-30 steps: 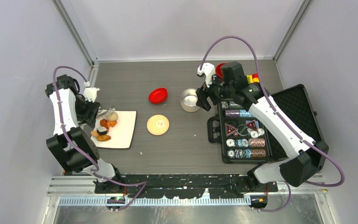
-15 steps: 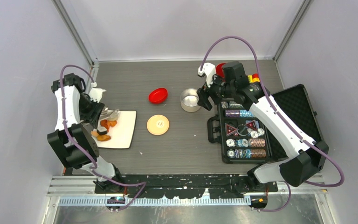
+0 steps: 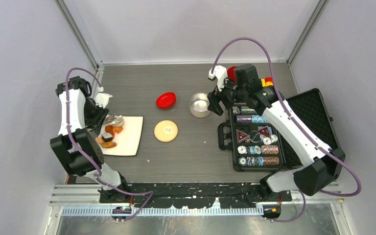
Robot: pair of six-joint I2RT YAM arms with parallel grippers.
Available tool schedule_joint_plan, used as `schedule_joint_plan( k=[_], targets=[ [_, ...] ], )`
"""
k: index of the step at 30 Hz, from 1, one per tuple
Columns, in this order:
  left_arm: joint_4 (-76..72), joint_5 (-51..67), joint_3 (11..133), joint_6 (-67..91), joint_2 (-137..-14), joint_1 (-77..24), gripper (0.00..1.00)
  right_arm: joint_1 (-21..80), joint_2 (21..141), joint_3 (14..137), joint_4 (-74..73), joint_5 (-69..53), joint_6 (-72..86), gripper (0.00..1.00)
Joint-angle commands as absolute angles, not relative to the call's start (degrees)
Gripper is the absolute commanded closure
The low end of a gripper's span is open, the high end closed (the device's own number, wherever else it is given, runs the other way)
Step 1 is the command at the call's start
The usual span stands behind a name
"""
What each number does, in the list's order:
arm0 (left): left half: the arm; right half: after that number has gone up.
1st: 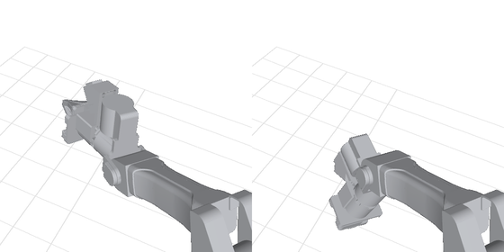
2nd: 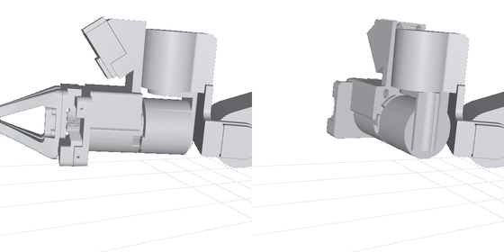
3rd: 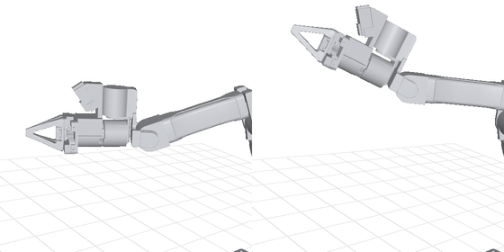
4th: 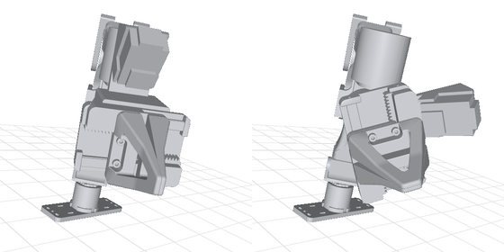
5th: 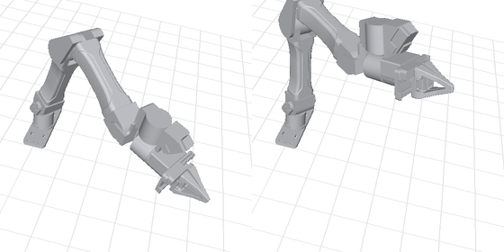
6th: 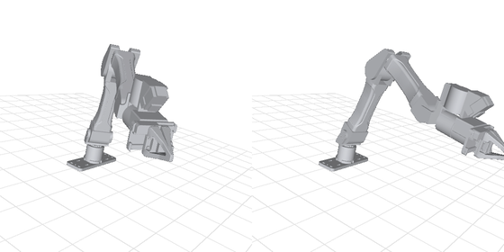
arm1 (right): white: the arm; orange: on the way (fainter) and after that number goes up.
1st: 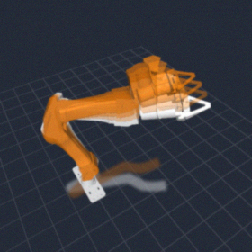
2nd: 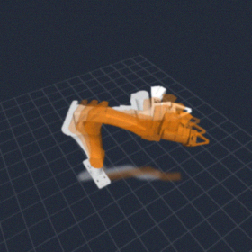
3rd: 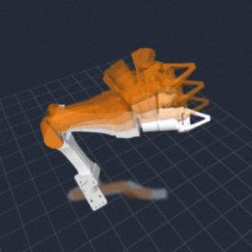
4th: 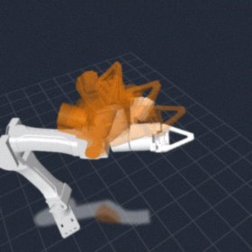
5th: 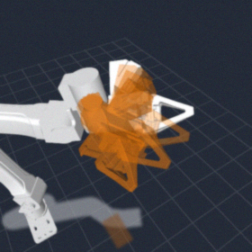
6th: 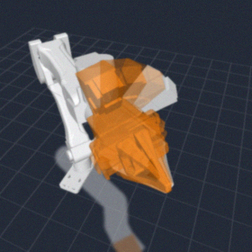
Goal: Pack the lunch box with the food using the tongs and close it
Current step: Pick up the fake food from the plate, then place the fake food in the packing box.
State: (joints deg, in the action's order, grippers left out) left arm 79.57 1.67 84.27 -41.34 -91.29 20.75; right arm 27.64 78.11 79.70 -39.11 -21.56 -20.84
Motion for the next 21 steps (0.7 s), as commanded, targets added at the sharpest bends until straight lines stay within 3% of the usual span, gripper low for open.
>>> schedule_joint_plan(
  k=[1, 9, 21],
  targets=[
    [81.6, 2.2, 87.4, -42.4, -88.7, 19.3, 0.67, 27.4, 77.6, 81.7, -38.4, -22.2, -21.2, 0.20],
    [82.1, 9.6, 91.1, -43.2, -83.4, 13.5, 0.72, 24.9, 78.4, 84.1, -36.1, -22.7, -15.6, 0.20],
    [68.5, 19.9, 94.6, -35.8, -81.7, -7.2, 0.72, 16.1, 77.0, 85.1, -25.5, -23.2, 1.2, 0.20]
  ],
)
